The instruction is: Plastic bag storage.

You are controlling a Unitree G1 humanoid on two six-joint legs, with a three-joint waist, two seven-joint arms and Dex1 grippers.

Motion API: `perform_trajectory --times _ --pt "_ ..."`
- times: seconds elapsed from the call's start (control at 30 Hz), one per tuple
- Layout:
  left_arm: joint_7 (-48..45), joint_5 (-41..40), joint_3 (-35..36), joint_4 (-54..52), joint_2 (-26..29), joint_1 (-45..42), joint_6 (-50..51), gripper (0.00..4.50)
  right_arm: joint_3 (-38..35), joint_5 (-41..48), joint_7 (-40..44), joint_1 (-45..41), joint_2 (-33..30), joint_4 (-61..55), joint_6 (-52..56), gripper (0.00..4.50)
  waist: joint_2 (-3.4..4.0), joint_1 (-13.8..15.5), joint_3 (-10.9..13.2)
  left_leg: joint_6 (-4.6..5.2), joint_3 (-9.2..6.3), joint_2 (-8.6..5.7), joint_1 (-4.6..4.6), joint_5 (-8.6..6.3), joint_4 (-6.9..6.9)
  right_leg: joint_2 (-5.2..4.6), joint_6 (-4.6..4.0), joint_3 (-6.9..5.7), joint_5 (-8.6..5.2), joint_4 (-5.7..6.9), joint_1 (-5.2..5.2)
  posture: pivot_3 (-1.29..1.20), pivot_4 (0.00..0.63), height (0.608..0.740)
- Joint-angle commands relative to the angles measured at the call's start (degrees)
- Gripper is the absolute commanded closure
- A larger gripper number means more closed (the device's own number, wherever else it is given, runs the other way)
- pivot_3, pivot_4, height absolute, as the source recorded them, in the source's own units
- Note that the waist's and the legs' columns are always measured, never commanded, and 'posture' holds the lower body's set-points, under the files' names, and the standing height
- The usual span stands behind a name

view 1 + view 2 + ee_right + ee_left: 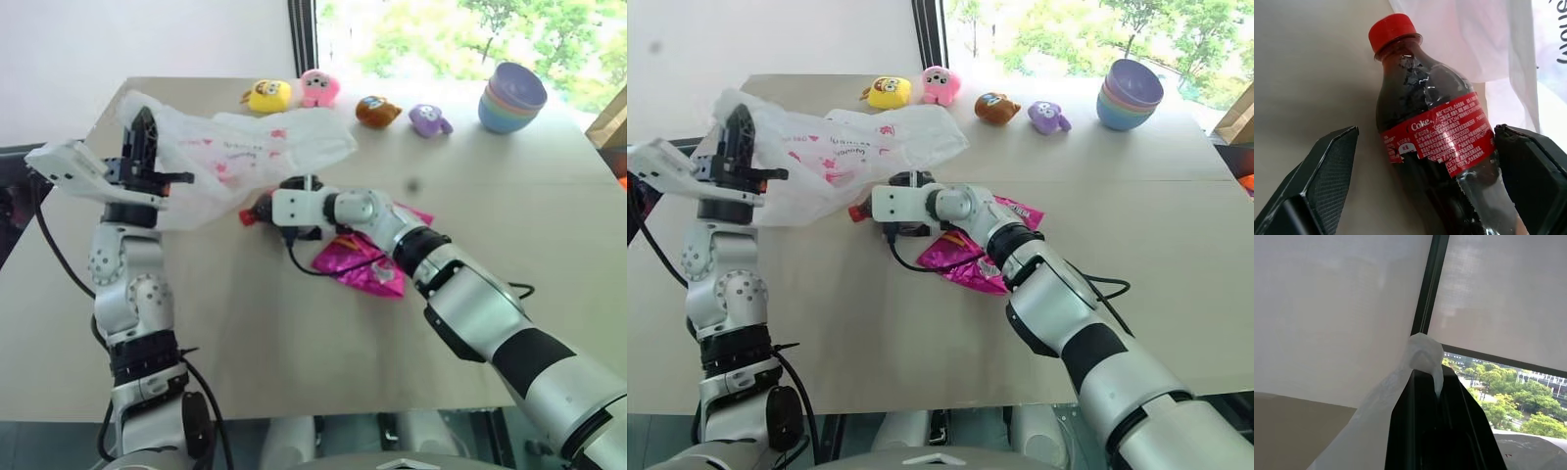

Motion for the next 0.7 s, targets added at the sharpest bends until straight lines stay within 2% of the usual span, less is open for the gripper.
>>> perform_trajectory --times 0.03,0.2,0.37,0.43,0.53,0.7 --pt "0.42 0.16 0.26 -2.66 0.30 0.08 -1.20 4.50 -1.09 0.55 9.40 0.12 -1.27 -0.65 2.75 0.04 0.00 0.01 -0.01 0.00 -0.01 0.00 0.01 0.00 0.00 0.00 0.00 0.00 0.00 0.01 0.00 0.00 0.150 0.740" --pt "0.77 0.16 0.37 -3.44 0.31 0.92 -1.17 4.50 -3.51 4.51 21.31 3.54 -6.19 -13.43 3.71 0.04 0.00 0.08 -0.01 0.01 -0.05 -0.01 0.05 0.00 0.01 -0.04 0.00 -0.02 0.00 0.00 0.09 0.00 0.150 0.740" --pt "1.42 -0.08 0.41 -4.78 0.29 1.94 -0.95 4.50 -5.72 8.72 27.28 9.00 -11.36 -35.00 12.20 0.04 0.01 0.09 0.00 0.01 -0.38 0.00 -0.01 0.00 0.00 -0.08 0.00 -0.07 0.00 0.02 0.06 0.00 0.150 0.740" --pt "1.51 -0.14 0.50 -4.87 0.32 2.13 -0.82 4.50 -5.90 9.27 27.91 10.03 -12.28 -39.60 14.84 0.04 0.01 0.10 0.00 0.01 -0.43 0.00 -0.02 0.00 0.00 -0.09 0.00 -0.07 0.00 0.01 0.04 0.00 0.150 0.740" --pt "1.58 -0.01 0.32 -4.46 0.22 1.86 -0.86 4.50 -6.60 8.37 22.90 9.53 -11.10 -38.65 15.23 0.04 0.00 -0.10 -0.01 0.01 -0.45 0.00 0.00 0.00 0.00 -0.06 0.00 -0.07 0.00 0.02 0.04 0.00 0.150 0.740" --pt "1.14 -0.01 -0.16 -2.91 0.20 0.43 -1.00 4.50 -4.55 4.50 16.19 6.64 -8.18 -27.13 10.98 0.04 0.00 -0.04 -0.01 0.01 -0.36 -0.03 0.04 0.00 0.01 -0.04 0.00 -0.07 0.00 0.04 0.04 0.00 0.150 0.740"
